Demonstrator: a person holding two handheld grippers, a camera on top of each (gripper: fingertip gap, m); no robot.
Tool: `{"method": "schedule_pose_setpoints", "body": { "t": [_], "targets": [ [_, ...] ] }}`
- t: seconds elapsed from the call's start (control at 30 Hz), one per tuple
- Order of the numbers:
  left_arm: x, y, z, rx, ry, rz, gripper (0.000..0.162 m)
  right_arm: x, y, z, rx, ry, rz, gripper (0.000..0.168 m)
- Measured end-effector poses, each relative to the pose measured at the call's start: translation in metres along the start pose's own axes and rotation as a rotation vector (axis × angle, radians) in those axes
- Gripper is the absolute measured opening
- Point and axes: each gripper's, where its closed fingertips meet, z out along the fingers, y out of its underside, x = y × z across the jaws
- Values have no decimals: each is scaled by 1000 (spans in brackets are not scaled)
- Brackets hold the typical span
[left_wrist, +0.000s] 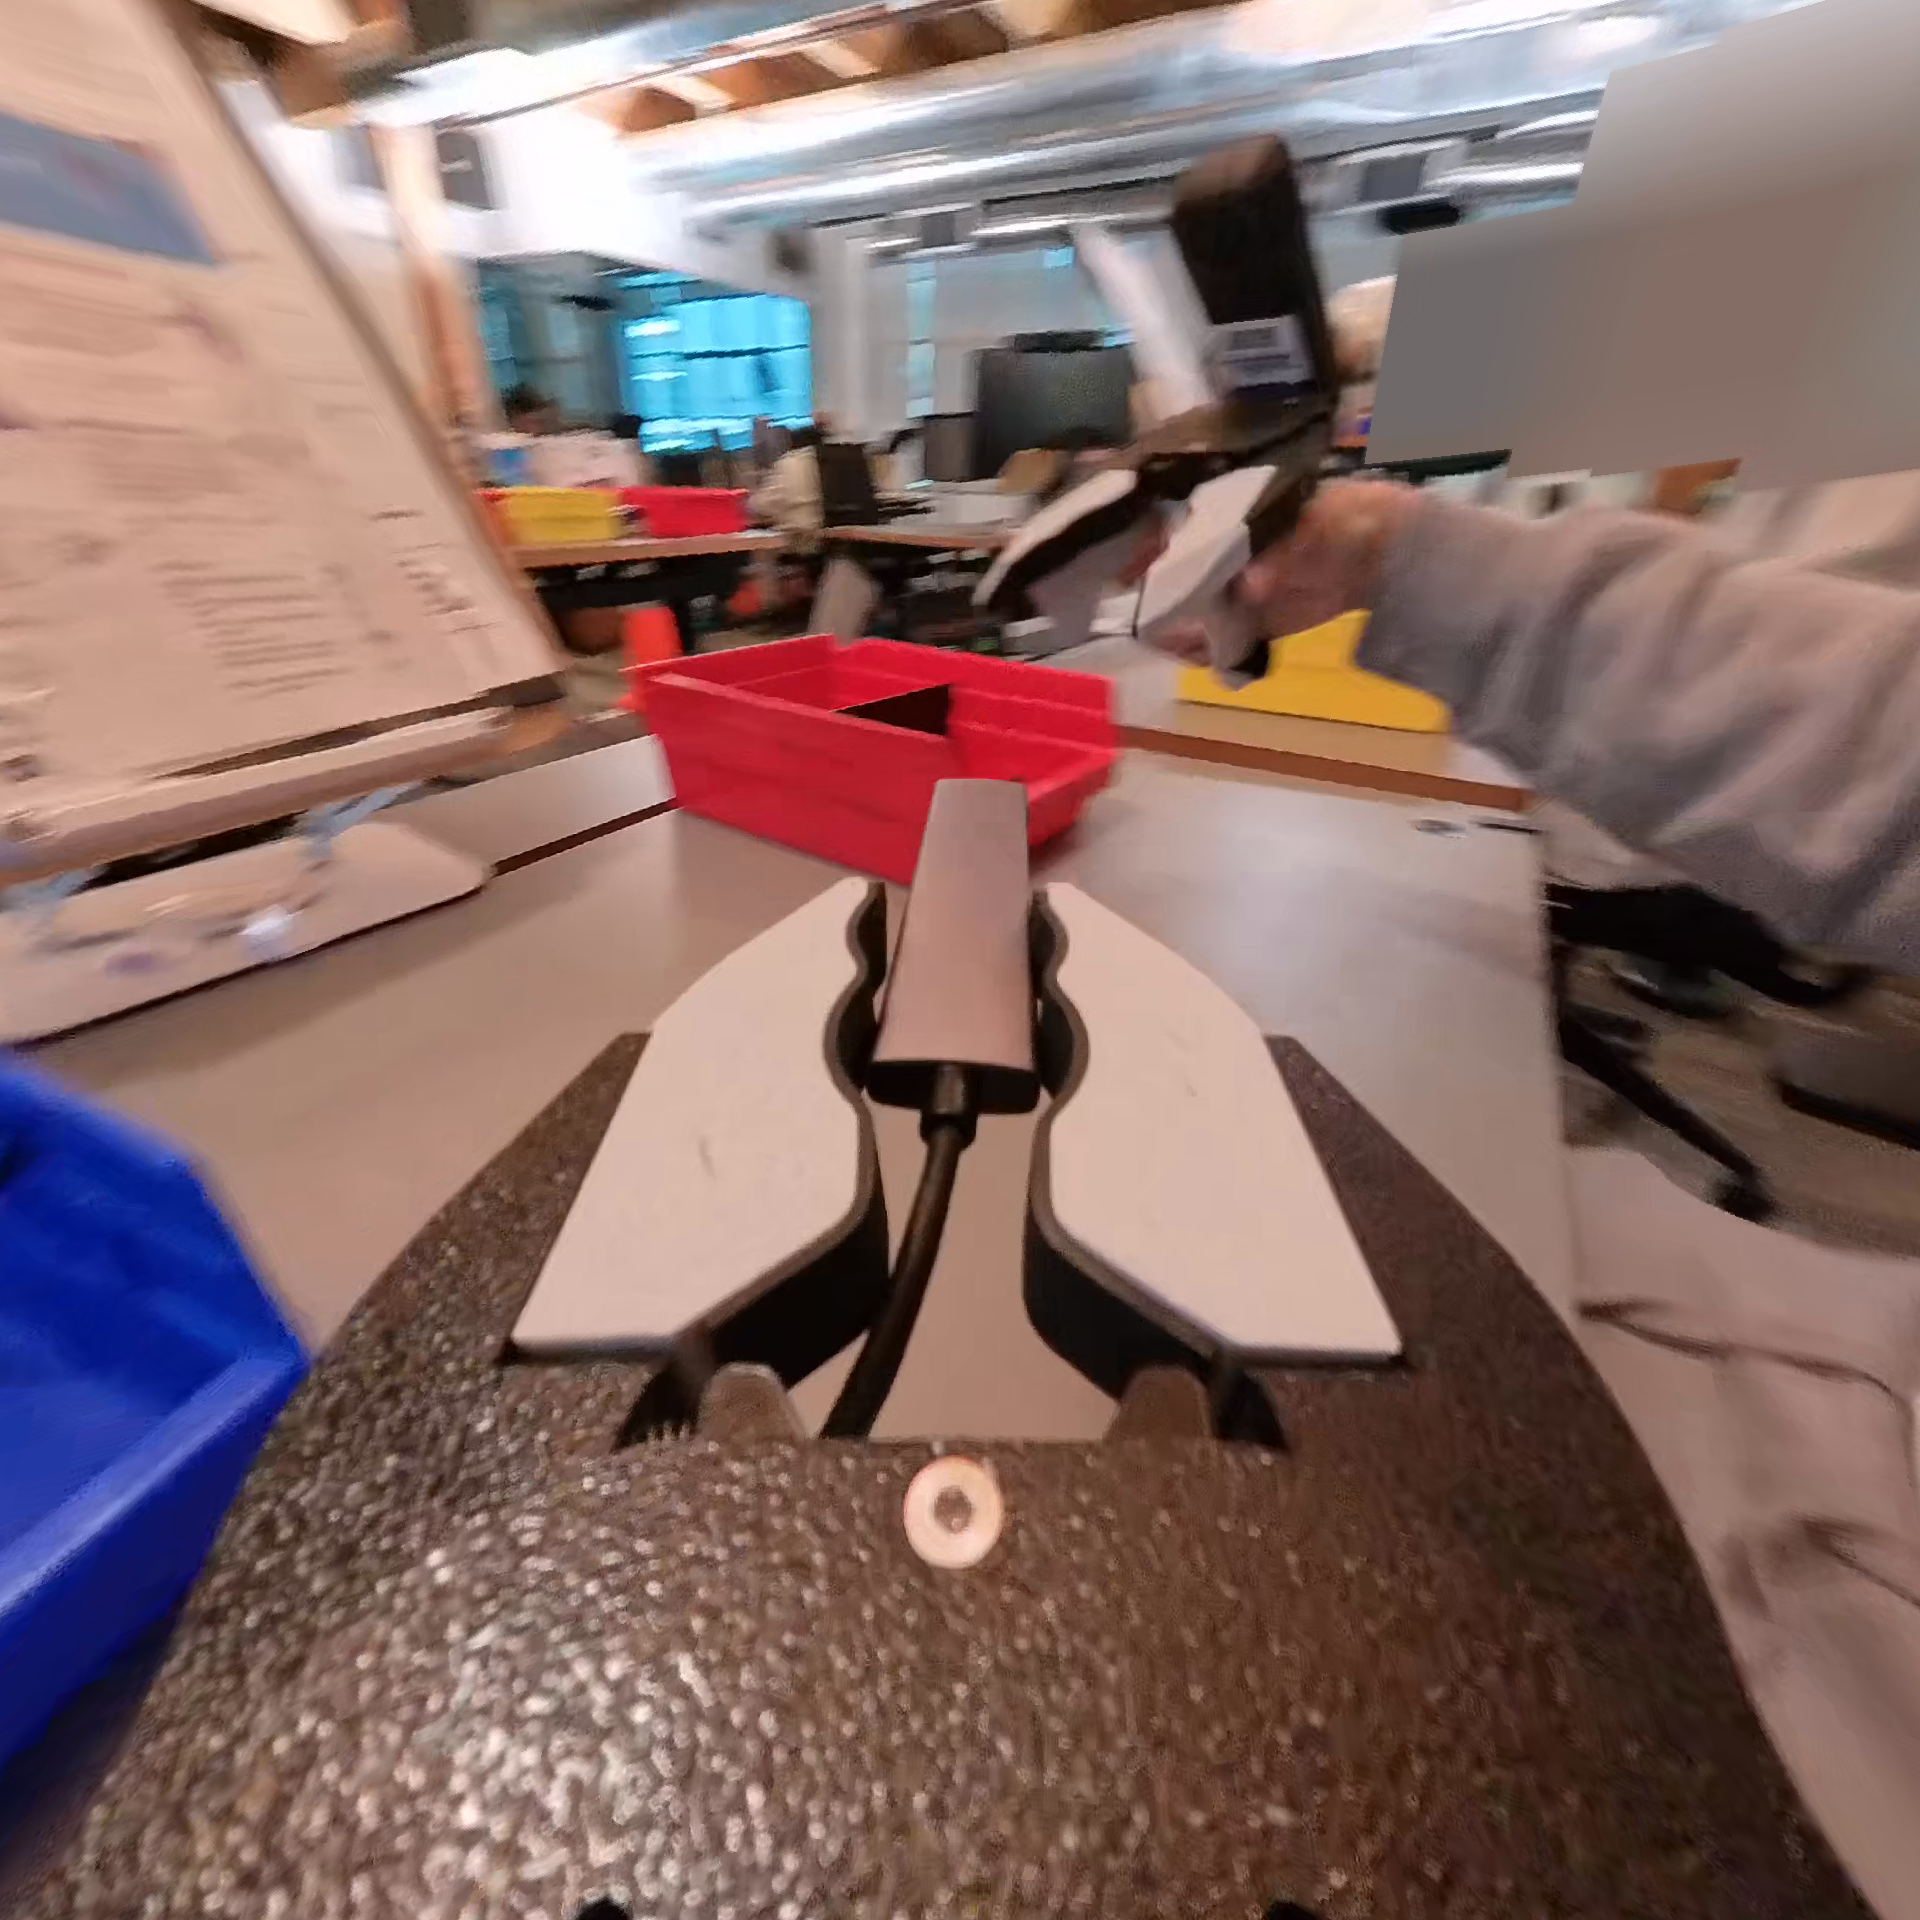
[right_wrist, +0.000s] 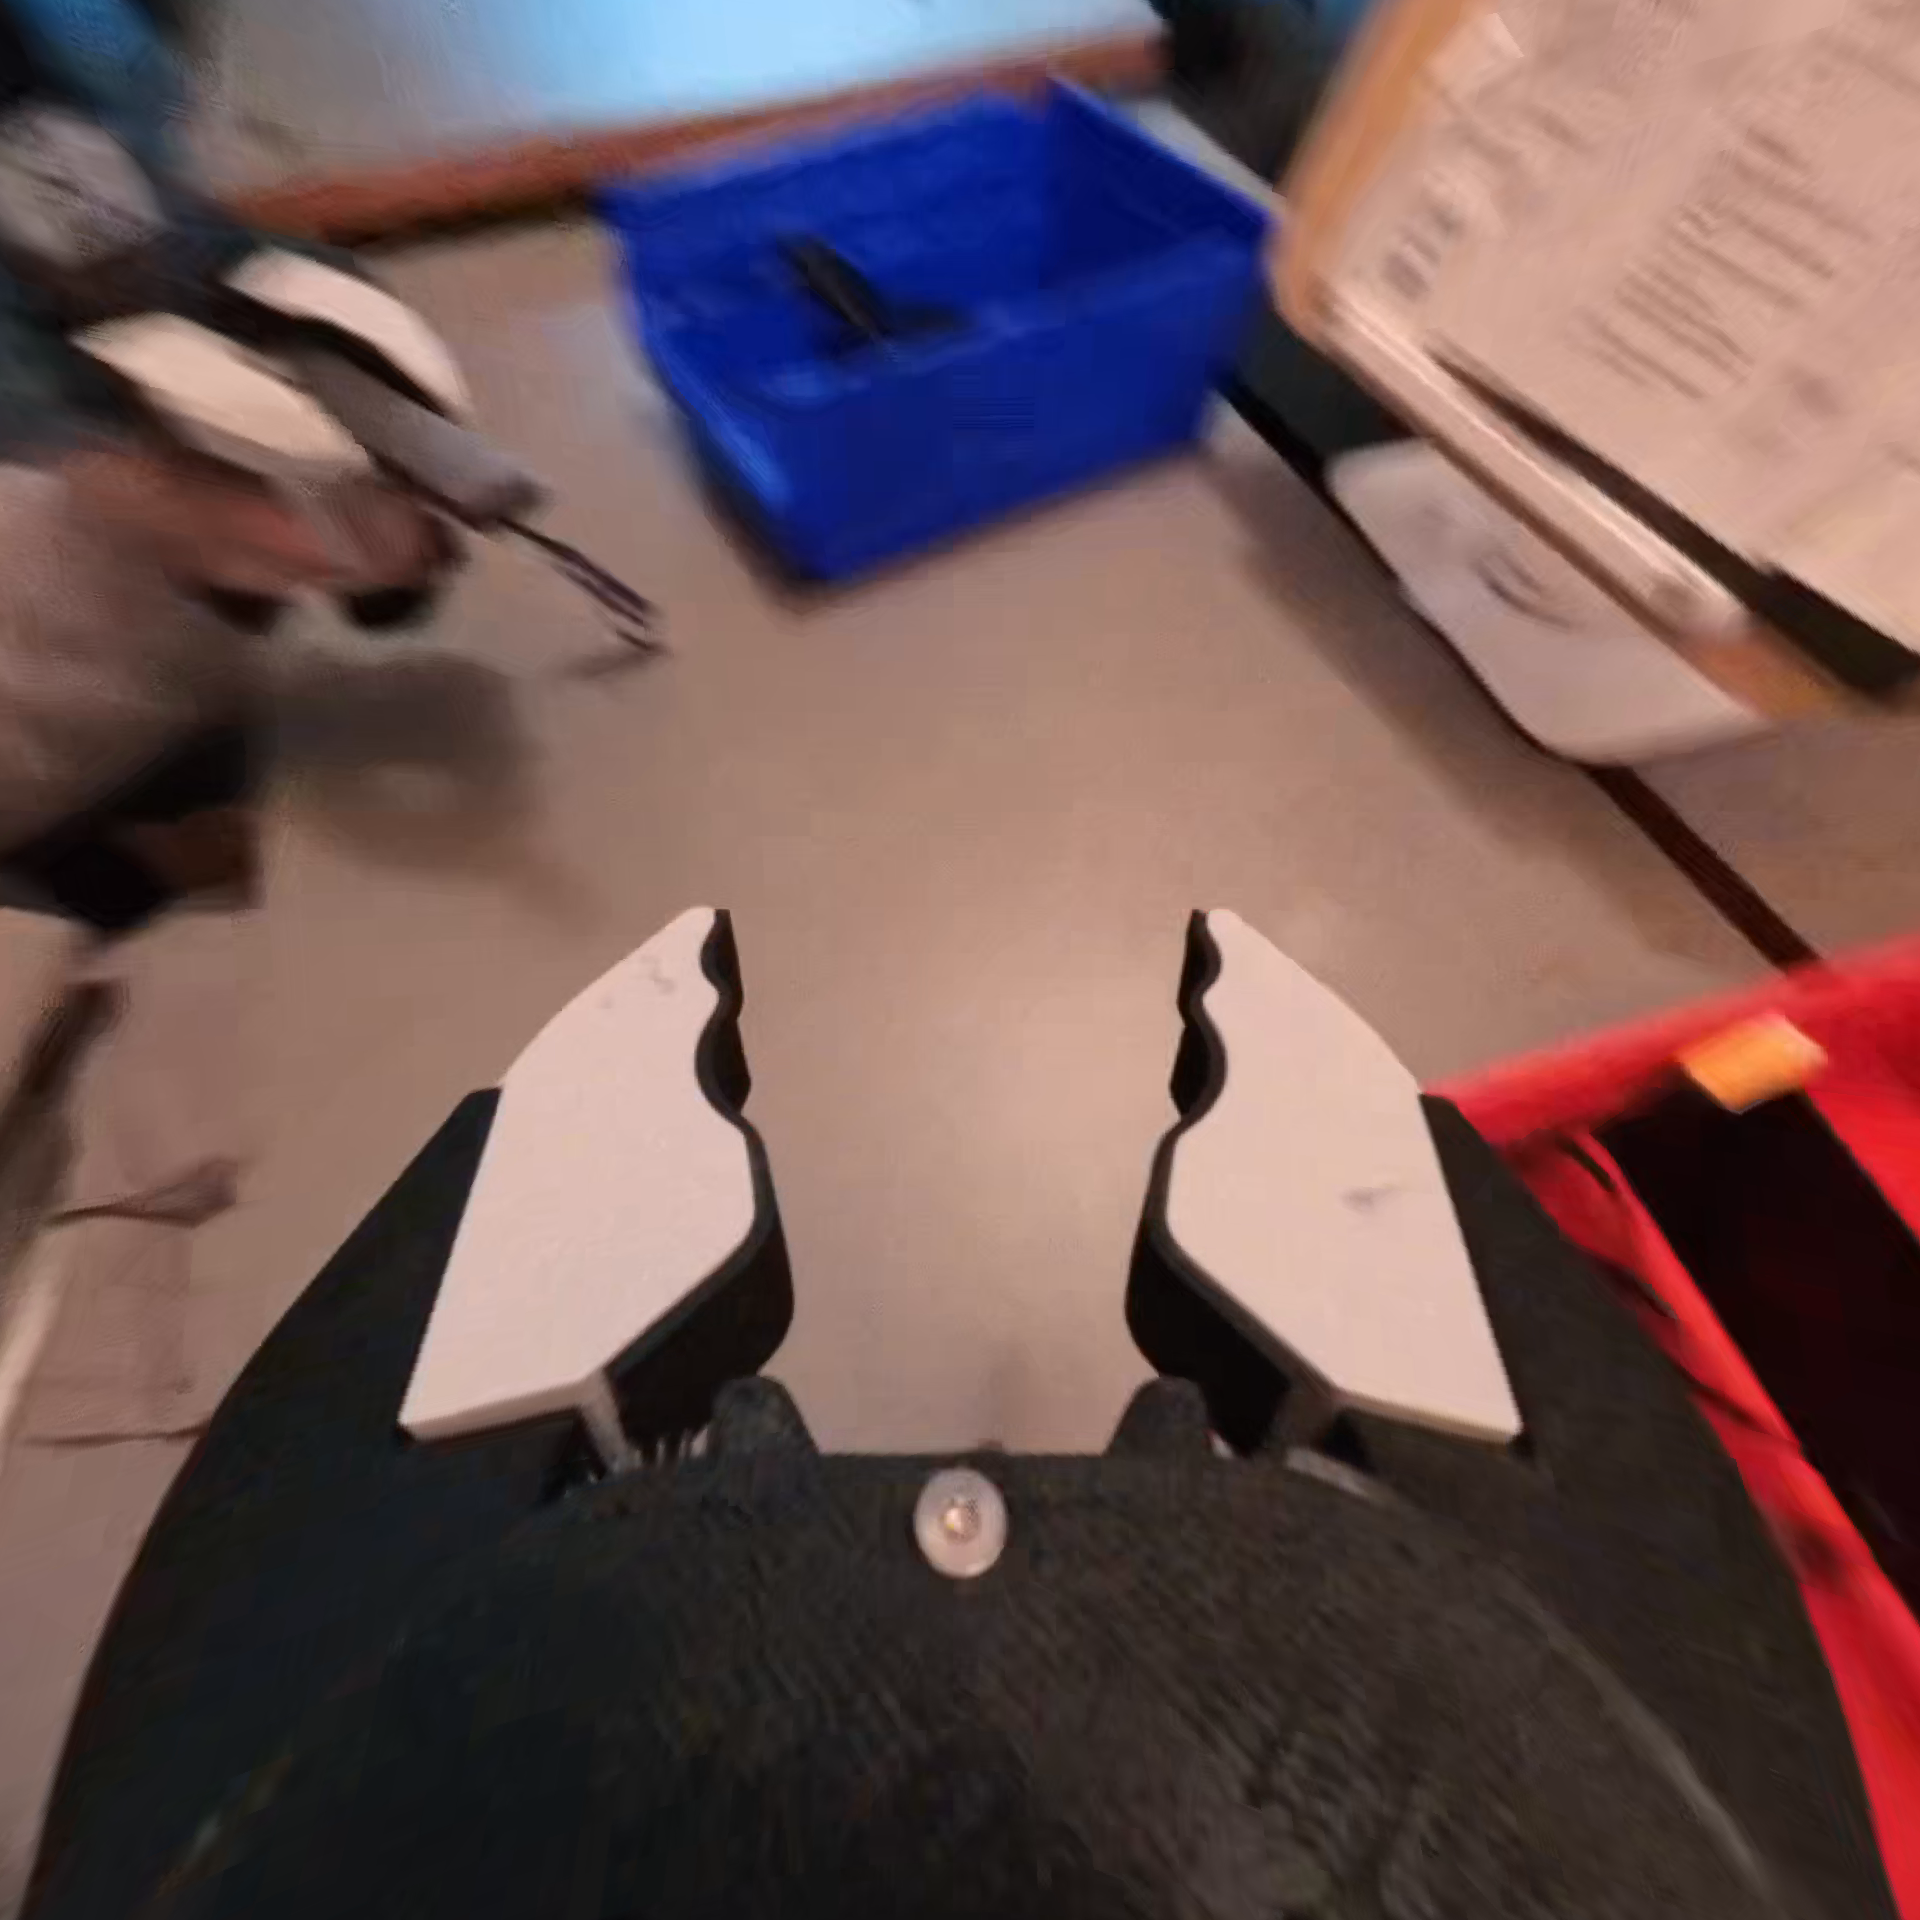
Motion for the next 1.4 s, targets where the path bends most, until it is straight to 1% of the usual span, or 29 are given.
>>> {"method": "schedule_pose_setpoints", "body": {
  "t": [0.03, 0.07, 0.13, 0.17, 0.23, 0.27, 0.37, 0.4, 0.47, 0.57, 0.63, 0.7, 0.73, 0.87, 0.9, 0.93, 1.0, 1.03, 1.1, 1.13, 1.17, 1.23, 1.27, 1.33, 1.4],
  "targets": [
    [12, 0, 1, 17, 90, 3, 26, -44, -17, 7, 110, -144, -48, 76],
    [23, 0, 1, 38, 174, -2, 26, -81, -26, 15, 183, -238, -97, 72],
    [43, -3, 0, 92, 301, -20, 26, -134, -32, 36, 255, -335, -164, 73],
    [50, -6, 0, 118, 341, -30, 26, -152, -31, 46, 270, -363, -177, 71],
    [61, -8, 1, 143, 397, -40, 26, -175, -28, 65, 286, -389, -195, 67],
    [66, -8, 2, 142, 412, -36, 26, -179, -30, 72, 310, -370, -202, 59],
    [74, -5, 5, 115, 425, 3, 26, -188, -47, 68, 447, -408, -167, 34],
    [75, -6, 5, 112, 424, 12, 26, -189, -47, 68, 442, -422, -154, 32],
    [74, -8, 6, 122, 415, 14, 26, -186, -46, 71, 410, -405, -155, 27],
    [72, -11, 4, 135, 407, 16, 26, -187, -47, 69, 406, -406, -139, 31],
    [71, -12, 3, 143, 402, 11, 26, -186, -43, 70, 376, -401, -141, 31],
    [70, -12, 2, 141, 402, 13, 26, -186, -44, 70, 382, -403, -133, 29],
    [71, -12, 2, 143, 406, 15, 26, -186, -44, 72, 371, -403, -131, 25],
    [70, -11, 1, 132, 406, 22, 26, -182, -38, 77, 295, -373, -173, 25],
    [69, -12, 1, 134, 399, 14, 27, -182, -40, 77, 294, -369, -169, 25],
    [66, -15, 3, 143, 367, 4, 37, -183, -42, 75, 291, -361, -171, 25],
    [52, -26, 5, 204, 231, 11, 76, -173, -42, 71, 263, -303, -199, 25],
    [47, -34, 4, 238, 174, 36, 84, -166, -41, 67, 242, -272, -216, 25],
    [38, -46, -2, 274, 57, 132, 93, -148, -45, 53, 235, -201, -236, 25],
    [31, -51, -5, 291, -15, 184, 96, -140, -49, 43, 233, -185, -240, 25],
    [24, -54, -9, 303, -78, 230, 96, -130, -57, 32, 250, -139, -248, 25],
    [15, -53, -13, 295, -144, 276, 95, -105, -72, 6, 252, -41, -265, 25],
    [13, -48, -12, 277, -142, 269, 93, -87, -81, -8, 248, 32, -270, 25],
    [10, -38, -7, 238, -118, 222, 93, -41, -101, -40, 267, 246, -268, 25],
    [11, -30, -2, 217, -84, 182, 89, 8, -113, -71, 272, 427, -238, 25]
  ]
}}
